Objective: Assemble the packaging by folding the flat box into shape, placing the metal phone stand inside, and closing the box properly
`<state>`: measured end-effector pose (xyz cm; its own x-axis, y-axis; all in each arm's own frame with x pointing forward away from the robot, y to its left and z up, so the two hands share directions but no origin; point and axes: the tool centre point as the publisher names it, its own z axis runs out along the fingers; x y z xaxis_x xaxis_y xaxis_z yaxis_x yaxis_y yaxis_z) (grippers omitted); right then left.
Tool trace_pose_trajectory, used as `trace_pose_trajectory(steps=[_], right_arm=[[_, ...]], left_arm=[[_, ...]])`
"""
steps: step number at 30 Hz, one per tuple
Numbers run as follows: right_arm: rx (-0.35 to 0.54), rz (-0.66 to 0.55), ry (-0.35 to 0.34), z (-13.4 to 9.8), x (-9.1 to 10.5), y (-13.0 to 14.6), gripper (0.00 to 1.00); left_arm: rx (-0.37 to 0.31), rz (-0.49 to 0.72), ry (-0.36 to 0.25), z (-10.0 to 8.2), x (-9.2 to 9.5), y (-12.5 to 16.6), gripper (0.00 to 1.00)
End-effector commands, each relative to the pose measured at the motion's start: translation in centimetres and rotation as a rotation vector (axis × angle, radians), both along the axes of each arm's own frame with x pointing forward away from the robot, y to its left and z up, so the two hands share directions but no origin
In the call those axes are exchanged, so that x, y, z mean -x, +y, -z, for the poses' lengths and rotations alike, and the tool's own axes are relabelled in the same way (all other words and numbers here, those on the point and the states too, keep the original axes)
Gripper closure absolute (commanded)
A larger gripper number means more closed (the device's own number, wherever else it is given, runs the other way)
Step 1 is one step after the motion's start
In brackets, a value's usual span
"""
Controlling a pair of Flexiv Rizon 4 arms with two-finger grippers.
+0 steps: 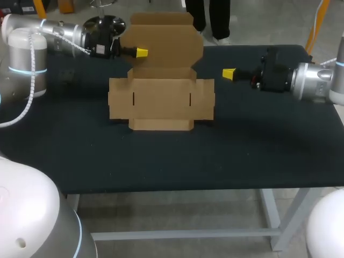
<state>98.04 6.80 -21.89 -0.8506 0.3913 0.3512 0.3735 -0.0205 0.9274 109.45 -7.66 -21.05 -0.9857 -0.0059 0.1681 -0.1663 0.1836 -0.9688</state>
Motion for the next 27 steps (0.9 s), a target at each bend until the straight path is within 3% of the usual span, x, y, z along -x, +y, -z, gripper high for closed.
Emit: trace_pose_trajectory(steps=[1,5,16,27], right_arm=[[0.001,0.005,-0.002,0.0,0.2,0.0,1.0],[-0.007,-0.007,-0.008,0.0,0.4,0.4,1.0],[0.046,-0.045,-0.065,1.4,4.0,2.2,1.0],[0.069,-0.049,-0.117,1.9,7.5,1.0,1.0]], left_arm=[[-0.004,-0.004,-0.001,-0.2,0.2,0.0,1.0],[-0.002,-0.001,-0.007,-0.3,0.5,0.0,1.0],[0.009,-0.025,-0.043,-2.5,2.9,-0.1,1.0],[-0.023,-0.071,-0.06,-5.4,6.2,-1.4,1.0]])
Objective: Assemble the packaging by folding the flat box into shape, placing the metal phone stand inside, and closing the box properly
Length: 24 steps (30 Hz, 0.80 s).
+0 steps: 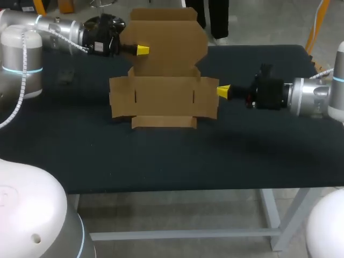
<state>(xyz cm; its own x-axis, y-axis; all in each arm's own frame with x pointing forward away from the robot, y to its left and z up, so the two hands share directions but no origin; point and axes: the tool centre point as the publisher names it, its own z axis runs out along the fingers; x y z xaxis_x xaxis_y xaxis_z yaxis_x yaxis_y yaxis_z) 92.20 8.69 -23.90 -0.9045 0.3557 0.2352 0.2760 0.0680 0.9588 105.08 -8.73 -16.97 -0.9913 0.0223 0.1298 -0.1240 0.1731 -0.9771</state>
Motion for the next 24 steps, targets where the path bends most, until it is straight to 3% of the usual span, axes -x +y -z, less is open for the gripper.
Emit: trace_pose_trajectory(steps=[1,12,24], right_arm=[[-0.004,0.014,-0.02,0.0,1.9,-1.1,1.0],[0.028,-0.008,-0.067,1.1,4.9,-1.1,1.0],[0.041,-0.02,-0.091,3.1,6.8,-0.4,1.0]], left_arm=[[-0.038,-0.102,-0.022,-1.5,2.2,-0.6,1.0],[-0.027,-0.122,-0.005,-3.0,5.4,-1.7,1.0],[-0.008,-0.082,0.045,-1.7,6.1,-2.4,1.0]])
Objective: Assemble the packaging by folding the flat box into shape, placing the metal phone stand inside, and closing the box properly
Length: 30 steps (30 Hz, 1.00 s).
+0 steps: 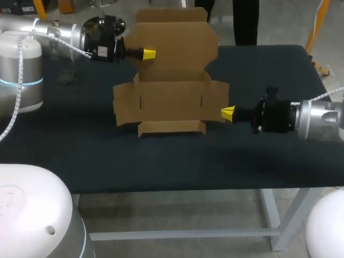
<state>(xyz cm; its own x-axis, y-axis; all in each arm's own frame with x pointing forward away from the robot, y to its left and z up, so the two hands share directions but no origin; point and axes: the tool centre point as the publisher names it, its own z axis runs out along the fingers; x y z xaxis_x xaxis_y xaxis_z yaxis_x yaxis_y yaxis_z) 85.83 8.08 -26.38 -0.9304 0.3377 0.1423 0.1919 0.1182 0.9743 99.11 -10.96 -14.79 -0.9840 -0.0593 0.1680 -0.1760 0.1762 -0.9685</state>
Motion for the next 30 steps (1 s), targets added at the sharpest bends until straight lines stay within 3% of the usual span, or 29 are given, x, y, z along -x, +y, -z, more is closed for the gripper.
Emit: trace_pose_trajectory(steps=[1,12,30], right_arm=[[-0.006,0.005,-0.007,0.7,0.5,0.3,1.0],[-0.014,-0.01,-0.005,1.3,0.6,1.1,1.0],[0.007,-0.014,-0.009,2.5,-0.1,3.4,1.0]], left_arm=[[0.007,-0.003,0.007,0.6,0.1,-0.2,1.0],[0.031,0.015,0.029,1.7,-0.7,0.1,1.0],[0.027,0.074,0.008,2.6,-1.8,0.1,1.0]])
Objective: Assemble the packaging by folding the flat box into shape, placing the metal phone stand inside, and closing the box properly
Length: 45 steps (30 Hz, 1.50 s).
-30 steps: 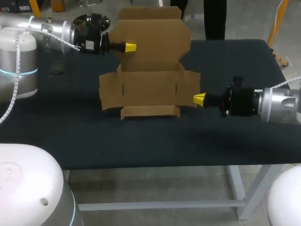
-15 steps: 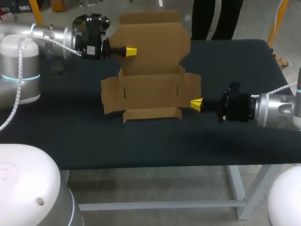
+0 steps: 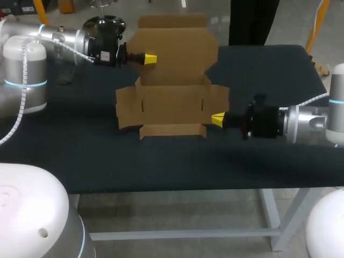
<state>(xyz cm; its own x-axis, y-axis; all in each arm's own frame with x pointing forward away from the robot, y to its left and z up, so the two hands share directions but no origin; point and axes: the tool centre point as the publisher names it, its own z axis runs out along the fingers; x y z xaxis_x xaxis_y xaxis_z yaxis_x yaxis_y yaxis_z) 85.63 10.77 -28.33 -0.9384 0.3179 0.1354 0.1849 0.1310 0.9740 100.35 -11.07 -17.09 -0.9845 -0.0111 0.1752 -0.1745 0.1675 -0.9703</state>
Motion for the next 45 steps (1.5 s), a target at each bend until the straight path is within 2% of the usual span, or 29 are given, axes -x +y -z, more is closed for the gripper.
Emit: trace_pose_trajectory(steps=[1,13,16,28,34,39,45], right_arm=[[-0.002,0.009,-0.005,0.7,-0.4,0.8,1.0],[0.009,0.074,-0.049,2.7,-1.3,3.4,1.0],[0.013,0.097,-0.036,3.4,-1.6,4.2,1.0],[0.013,0.097,-0.036,3.4,-1.6,4.2,1.0],[0.048,0.204,-0.047,5.7,-2.2,6.9,1.0],[0.042,0.224,-0.023,7.2,-2.4,8.4,1.0],[0.057,0.264,-0.026,8.8,-3.0,9.6,1.0]], left_arm=[[0.011,0.027,0.0,0.4,-0.6,0.3,1.0],[0.01,0.011,-0.02,0.9,-0.4,0.4,1.0],[0.009,0.006,-0.026,1.0,-0.4,0.5,1.0],[-0.007,0.003,-0.053,1.2,-0.4,0.4,1.0],[-0.016,-0.006,-0.07,1.4,-0.3,0.3,1.0],[-0.02,-0.012,-0.07,1.7,-0.6,0.3,1.0],[-0.014,-0.014,-0.067,2.0,-0.8,0.7,1.0]])
